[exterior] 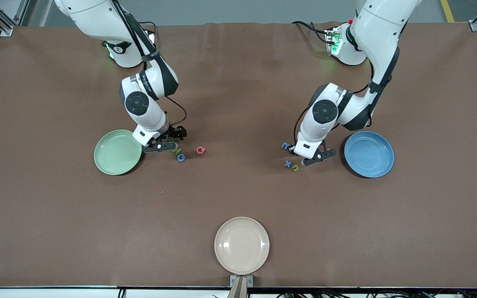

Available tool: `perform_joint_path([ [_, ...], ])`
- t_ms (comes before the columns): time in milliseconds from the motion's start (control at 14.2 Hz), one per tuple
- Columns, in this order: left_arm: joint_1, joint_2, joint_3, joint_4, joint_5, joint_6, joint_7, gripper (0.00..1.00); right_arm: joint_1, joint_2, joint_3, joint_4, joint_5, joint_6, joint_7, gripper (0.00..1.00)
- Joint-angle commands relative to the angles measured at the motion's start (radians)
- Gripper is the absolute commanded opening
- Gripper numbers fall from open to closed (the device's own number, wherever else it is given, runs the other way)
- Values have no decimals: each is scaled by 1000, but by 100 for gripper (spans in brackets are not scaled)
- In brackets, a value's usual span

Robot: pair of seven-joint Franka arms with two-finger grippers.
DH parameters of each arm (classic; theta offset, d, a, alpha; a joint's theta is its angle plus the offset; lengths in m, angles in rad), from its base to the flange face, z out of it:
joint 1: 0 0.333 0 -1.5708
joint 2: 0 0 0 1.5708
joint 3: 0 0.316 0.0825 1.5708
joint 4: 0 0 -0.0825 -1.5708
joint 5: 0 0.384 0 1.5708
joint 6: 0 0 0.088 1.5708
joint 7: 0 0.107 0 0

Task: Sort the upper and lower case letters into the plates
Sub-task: 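Drop the p in the blue plate while the right gripper grasps green B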

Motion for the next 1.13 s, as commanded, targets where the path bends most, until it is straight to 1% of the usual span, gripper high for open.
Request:
perform_joint_path([
  [0, 67, -152, -2, -47, 24, -145, 135, 6, 15, 15, -11, -19, 5, 39, 5, 95],
  [141, 125, -221, -2, -77, 24, -213, 280, 6, 15, 23, -11, -19, 3, 39, 7, 95],
  [281, 202, -247, -2, -114, 25, -213, 412, 6, 15, 29, -11, -19, 3, 40, 5, 91],
  [352, 243, -251, -2, -134, 30, -203, 482, 6, 15, 30, -11, -19, 2, 41, 5, 87],
  [492, 325, -252, -4, -165, 99, -181, 582, 6, 15, 31, -11, -19, 2, 39, 5, 77],
  [703, 397, -222, -4, -206, 142, -83, 650, 6, 14, 31, -11, -21, 2, 37, 5, 56],
  [844, 440, -191, -2, -222, 157, -34, 693, 6, 12, 31, -11, -21, 2, 37, 5, 39],
  [1055, 480, -137, -2, -223, 177, 26, 733, 6, -2, 29, -13, -19, 2, 31, 7, 7],
])
